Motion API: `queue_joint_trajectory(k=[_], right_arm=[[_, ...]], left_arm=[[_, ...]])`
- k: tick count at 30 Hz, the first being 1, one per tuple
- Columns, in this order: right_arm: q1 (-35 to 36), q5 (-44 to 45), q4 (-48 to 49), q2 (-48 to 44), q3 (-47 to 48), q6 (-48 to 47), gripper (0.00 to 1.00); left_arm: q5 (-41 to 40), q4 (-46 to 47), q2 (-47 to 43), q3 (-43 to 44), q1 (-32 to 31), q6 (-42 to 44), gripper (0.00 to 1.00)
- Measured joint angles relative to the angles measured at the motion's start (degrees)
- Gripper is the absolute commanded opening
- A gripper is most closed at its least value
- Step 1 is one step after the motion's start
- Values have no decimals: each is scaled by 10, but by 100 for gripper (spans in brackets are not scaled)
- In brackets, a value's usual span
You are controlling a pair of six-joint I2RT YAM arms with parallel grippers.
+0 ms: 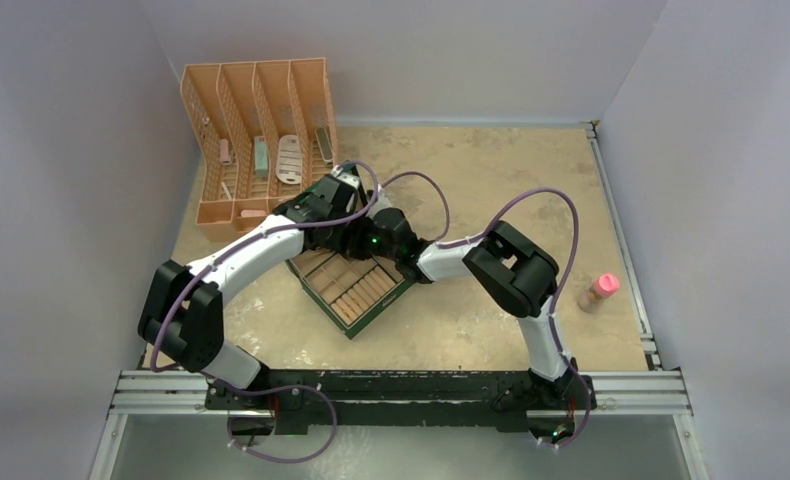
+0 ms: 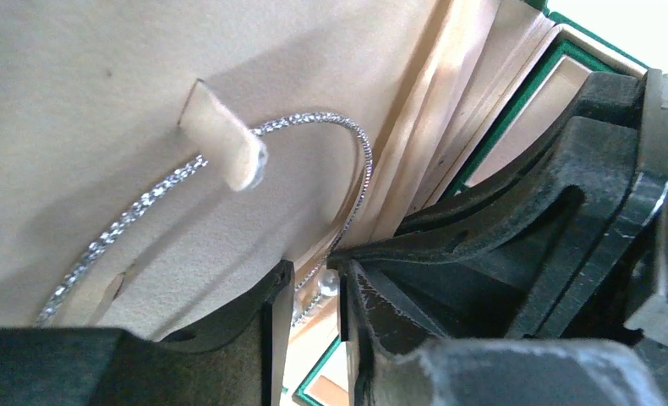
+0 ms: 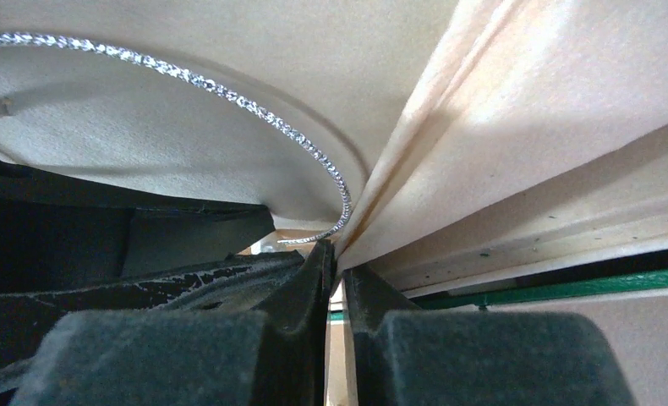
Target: Organize the mixed jewelry
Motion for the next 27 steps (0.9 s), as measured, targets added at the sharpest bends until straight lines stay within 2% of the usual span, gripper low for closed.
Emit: queue_joint_trajectory(k=[5,9,19,27], right_arm=[[0,1,0,-5,-6,6,8],[2,0,-2,-6,-7,10,5],[7,0,13,-25,-41,19,4],[10,2,38,-53,-86,22,7]], left_arm=[[2,-23,-2,12,0,-13,33],[8,-43,-10,14,0,-19,33],[6,-66,-13,14,0,-37,24],[-10,-68,-5,14,-7,-74,22]])
